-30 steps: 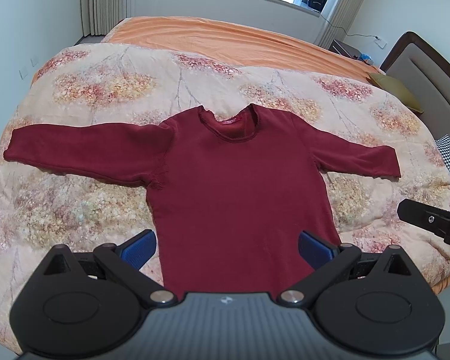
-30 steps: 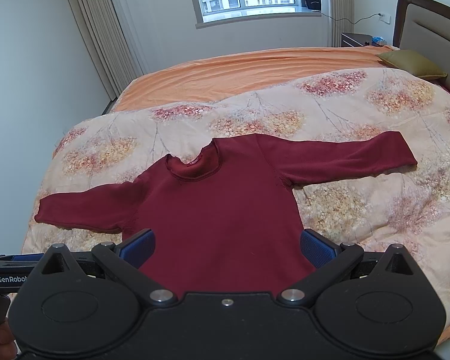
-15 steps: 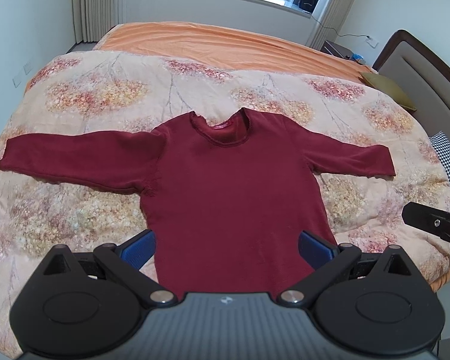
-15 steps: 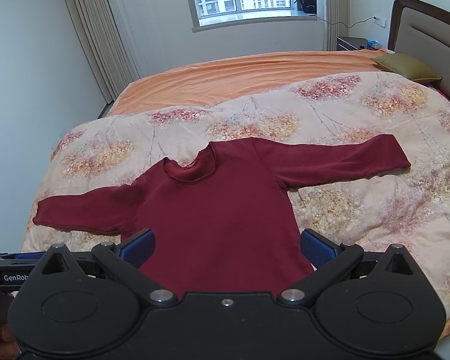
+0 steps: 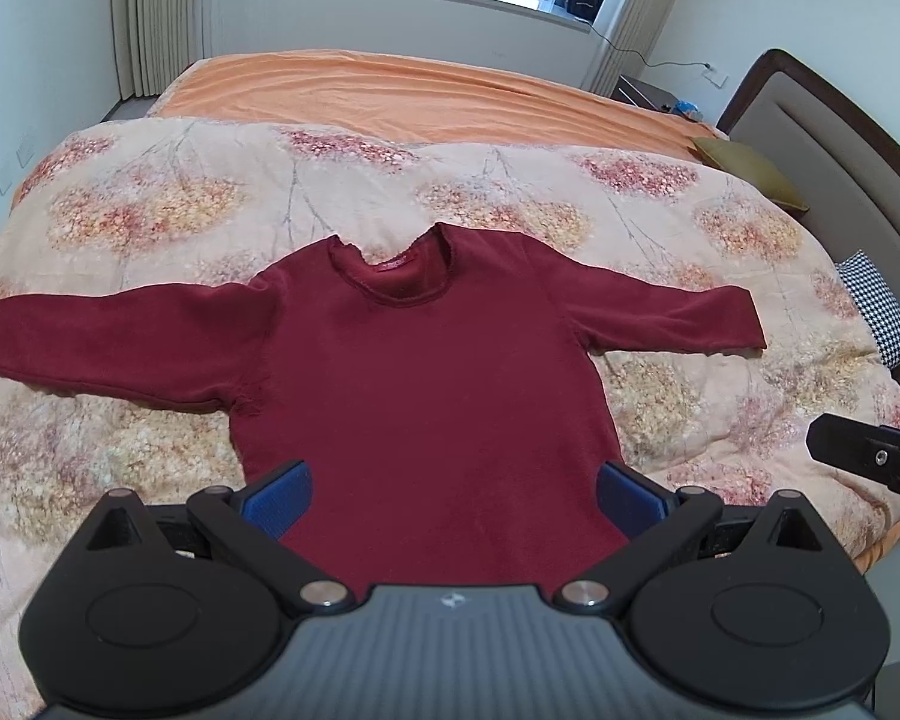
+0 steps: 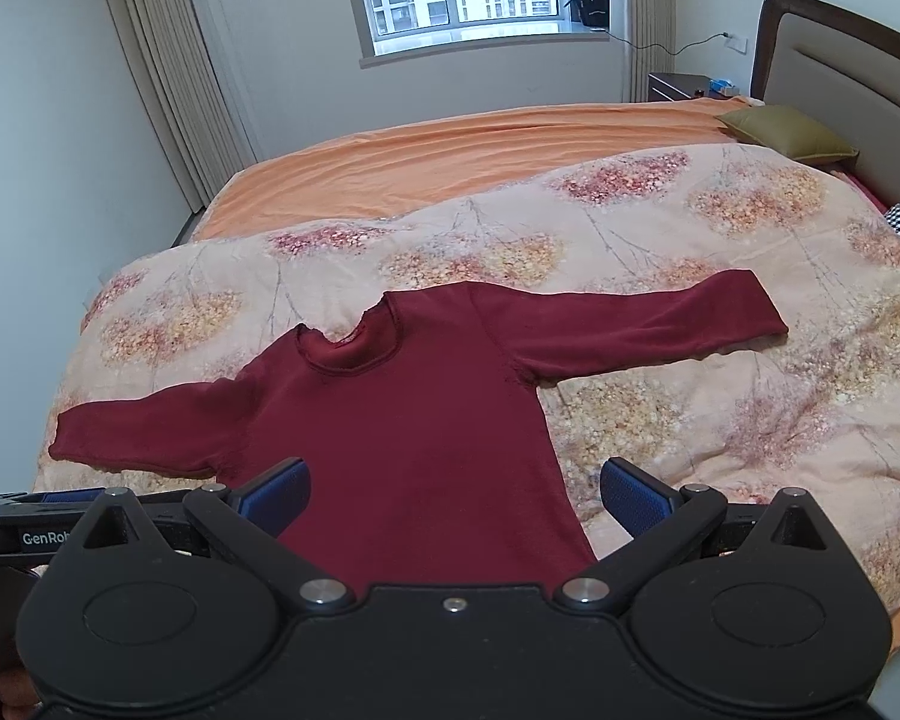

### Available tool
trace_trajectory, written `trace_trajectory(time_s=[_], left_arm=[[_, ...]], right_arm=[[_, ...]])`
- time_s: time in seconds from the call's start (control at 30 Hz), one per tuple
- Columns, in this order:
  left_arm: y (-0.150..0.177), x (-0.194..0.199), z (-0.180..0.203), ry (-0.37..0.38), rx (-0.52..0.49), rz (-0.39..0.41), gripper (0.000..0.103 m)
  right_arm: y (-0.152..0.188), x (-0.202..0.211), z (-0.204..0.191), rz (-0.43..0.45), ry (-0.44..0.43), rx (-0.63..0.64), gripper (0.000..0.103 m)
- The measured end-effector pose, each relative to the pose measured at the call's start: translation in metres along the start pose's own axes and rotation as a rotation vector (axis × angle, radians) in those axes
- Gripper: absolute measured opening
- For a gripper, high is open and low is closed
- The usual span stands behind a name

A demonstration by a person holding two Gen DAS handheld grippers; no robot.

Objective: Fold small clothes
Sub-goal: 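Grasp the sweater's side hem with the right gripper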

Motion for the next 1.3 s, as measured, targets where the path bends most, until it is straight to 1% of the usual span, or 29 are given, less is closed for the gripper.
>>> trace_trajectory(time_s=[0.17, 0.23, 0.33, 0.4, 0.47, 0.53, 0.63, 0.7, 0.83, 0.93, 1.0, 1.07, 1.13, 1.17, 1.23, 1.3], left_arm=[[-0.010, -0.007, 0.025, -0.009, 0.002, -0.005, 0.103], [-0.014, -0.014, 0.042, 0.004, 0.015, -0.021, 0.103], [-0.019, -0.028, 0.071, 0.036, 0.049, -0.060, 0.103], [-0.023, -0.040, 0.093, 0.049, 0.053, -0.073, 0.103], [-0.027, -0.053, 0.117, 0.035, 0.050, -0.089, 0.103], [-0.032, -0.064, 0.140, 0.015, 0.051, -0.094, 0.103], [-0.038, -0.081, 0.174, -0.019, 0.044, -0.118, 0.103], [-0.043, -0.088, 0.195, -0.027, 0.037, -0.126, 0.103], [-0.053, -0.094, 0.230, -0.038, 0.005, -0.128, 0.103], [-0.060, -0.099, 0.246, -0.053, -0.017, -0.131, 0.103], [-0.064, -0.102, 0.252, -0.066, -0.021, -0.143, 0.103], [-0.067, -0.106, 0.255, -0.068, -0.024, -0.157, 0.103], [-0.069, -0.112, 0.258, -0.079, -0.034, -0.165, 0.103], [-0.070, -0.115, 0.260, -0.088, -0.039, -0.168, 0.103], [-0.072, -0.120, 0.263, -0.095, -0.037, -0.173, 0.103], [-0.073, -0.124, 0.266, -0.092, -0.032, -0.181, 0.103]], right_arm=[[-0.008, -0.006, 0.026, -0.004, -0.048, -0.019, 0.103], [-0.013, -0.010, 0.042, -0.007, -0.076, -0.028, 0.103], [-0.022, -0.015, 0.078, -0.015, -0.133, -0.072, 0.103], [-0.029, -0.019, 0.110, -0.015, -0.169, -0.112, 0.103], [-0.037, -0.024, 0.146, -0.016, -0.172, -0.121, 0.103], [-0.046, -0.033, 0.190, -0.014, -0.180, -0.128, 0.103], [-0.061, -0.052, 0.268, 0.016, -0.190, -0.151, 0.102], [-0.069, -0.068, 0.326, 0.034, -0.208, -0.192, 0.102], [-0.086, -0.105, 0.443, 0.071, -0.252, -0.342, 0.101], [-0.095, -0.130, 0.513, 0.103, -0.269, -0.465, 0.099], [-0.096, -0.146, 0.551, 0.130, -0.292, -0.571, 0.099], [-0.091, -0.163, 0.576, 0.160, -0.349, -0.702, 0.097], [-0.082, -0.180, 0.592, 0.185, -0.387, -0.815, 0.093], [-0.077, -0.188, 0.598, 0.186, -0.392, -0.856, 0.092], [-0.067, -0.204, 0.605, 0.179, -0.390, -0.938, 0.086], [-0.060, -0.214, 0.607, 0.183, -0.401, -0.992, 0.082]])
Point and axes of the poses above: each gripper's, at about its wrist camera, not at the fingertips, and x roughly against the way its jaws point, z to its right, y to its underside, the point moved 4 cm from there along -x, roughly the way its jaws point, and after that the axes turned 15 degrees about -y, right-handed, at the moved point
